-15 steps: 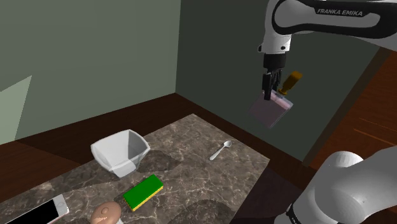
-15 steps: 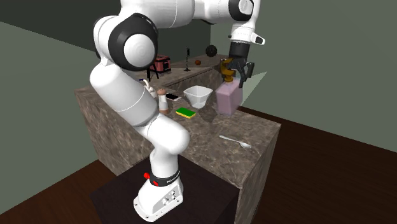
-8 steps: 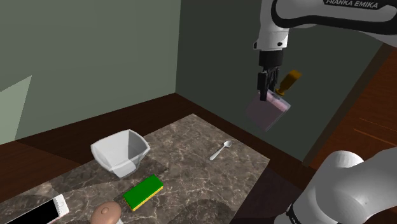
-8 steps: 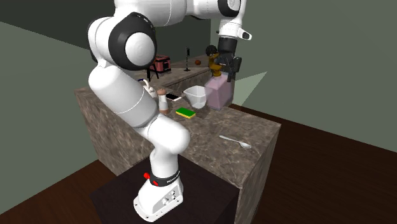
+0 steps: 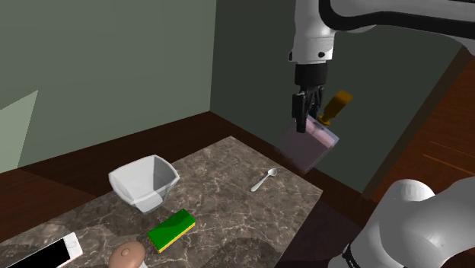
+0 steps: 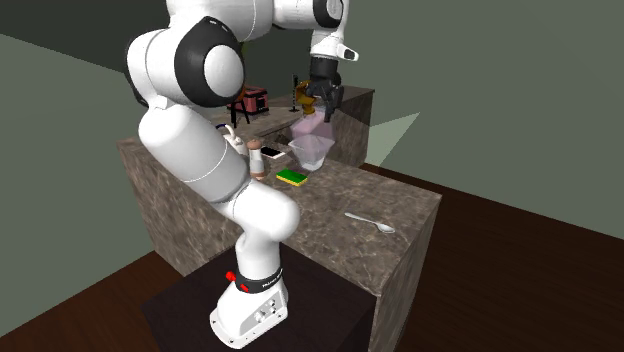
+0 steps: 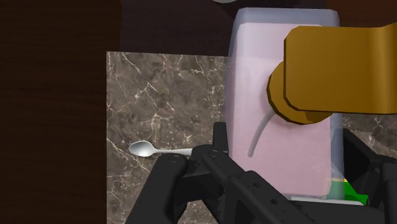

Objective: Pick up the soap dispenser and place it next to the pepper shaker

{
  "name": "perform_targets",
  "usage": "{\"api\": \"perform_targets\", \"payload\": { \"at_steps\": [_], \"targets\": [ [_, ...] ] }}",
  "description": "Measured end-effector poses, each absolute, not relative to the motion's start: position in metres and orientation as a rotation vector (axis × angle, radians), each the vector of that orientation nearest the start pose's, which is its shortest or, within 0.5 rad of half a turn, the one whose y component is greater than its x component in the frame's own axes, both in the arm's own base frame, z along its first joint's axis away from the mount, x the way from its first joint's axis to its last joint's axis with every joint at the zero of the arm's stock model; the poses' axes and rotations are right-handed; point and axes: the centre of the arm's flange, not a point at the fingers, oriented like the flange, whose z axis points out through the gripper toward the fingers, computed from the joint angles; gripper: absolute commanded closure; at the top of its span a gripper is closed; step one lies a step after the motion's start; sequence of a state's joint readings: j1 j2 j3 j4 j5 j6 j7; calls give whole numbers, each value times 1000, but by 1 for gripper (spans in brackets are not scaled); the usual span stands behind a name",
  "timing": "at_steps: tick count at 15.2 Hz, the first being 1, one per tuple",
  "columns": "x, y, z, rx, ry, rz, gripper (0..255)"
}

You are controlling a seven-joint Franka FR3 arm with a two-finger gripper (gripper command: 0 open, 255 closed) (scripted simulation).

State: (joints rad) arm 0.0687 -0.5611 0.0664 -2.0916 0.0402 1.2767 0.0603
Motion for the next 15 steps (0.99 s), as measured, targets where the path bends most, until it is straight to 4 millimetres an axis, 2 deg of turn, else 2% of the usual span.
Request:
{"api": "perform_targets", "payload": {
  "at_steps": [7,15],
  "targets": [
    [332,144,618,-3133,-105,400,255],
    [323,253,620,-3133,-106,400,255]
  ]
}}
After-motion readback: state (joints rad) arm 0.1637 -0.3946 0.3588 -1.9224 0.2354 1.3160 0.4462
